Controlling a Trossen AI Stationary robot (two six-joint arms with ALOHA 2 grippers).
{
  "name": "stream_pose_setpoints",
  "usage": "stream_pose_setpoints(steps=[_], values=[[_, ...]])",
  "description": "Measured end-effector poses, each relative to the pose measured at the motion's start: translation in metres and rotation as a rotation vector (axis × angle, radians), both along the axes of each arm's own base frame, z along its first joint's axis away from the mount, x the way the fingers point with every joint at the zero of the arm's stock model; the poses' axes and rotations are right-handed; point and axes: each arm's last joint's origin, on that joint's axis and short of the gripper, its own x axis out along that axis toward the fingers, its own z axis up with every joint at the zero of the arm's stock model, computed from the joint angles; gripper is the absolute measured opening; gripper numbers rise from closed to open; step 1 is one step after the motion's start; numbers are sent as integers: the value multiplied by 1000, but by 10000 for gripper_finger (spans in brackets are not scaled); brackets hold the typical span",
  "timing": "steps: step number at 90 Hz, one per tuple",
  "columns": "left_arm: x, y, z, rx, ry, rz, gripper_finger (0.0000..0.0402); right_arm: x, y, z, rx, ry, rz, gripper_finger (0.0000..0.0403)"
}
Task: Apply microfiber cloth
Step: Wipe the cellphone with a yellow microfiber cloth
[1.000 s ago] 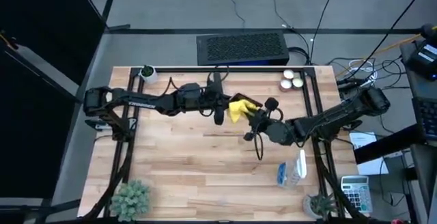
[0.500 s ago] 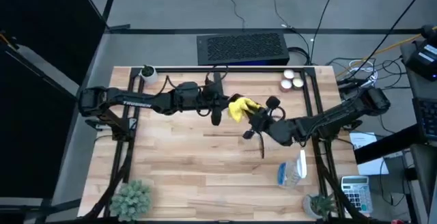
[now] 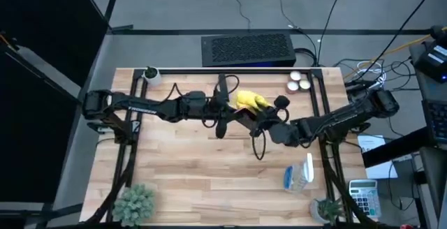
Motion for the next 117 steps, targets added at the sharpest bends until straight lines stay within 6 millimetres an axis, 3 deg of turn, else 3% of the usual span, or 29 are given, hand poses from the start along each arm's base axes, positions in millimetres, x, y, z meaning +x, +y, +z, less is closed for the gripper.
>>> stream_pose_setpoints(steps=[14, 28, 38, 49, 62, 80, 104, 117], values=[[0, 2, -3, 22, 31, 39, 10, -4, 17, 34, 12, -93, 40, 14], [-1, 5, -2, 24, 26, 59, 10, 1, 31, 48, 76, -170, 175, 15], [0, 5, -1, 25, 9, 59, 10, 16, 29, 36, 133, -170, 253, 15], [0, 4, 1, 28, -5, 54, 10, 33, 19, 17, 120, -108, 228, 15], [0, 3, -1, 57, 9, 68, 10, 45, 7, 13, 76, -106, 191, 15], [0, 2, -2, 96, 24, 59, 10, 40, -1, 13, 87, -64, 171, 15], [-2, 2, -3, 141, 43, 66, 10, 19, -1, -4, 205, 11, 64, 15], [-2, 1, 0, 142, 27, 63, 10, 25, 4, 7, 164, -58, 112, 15]])
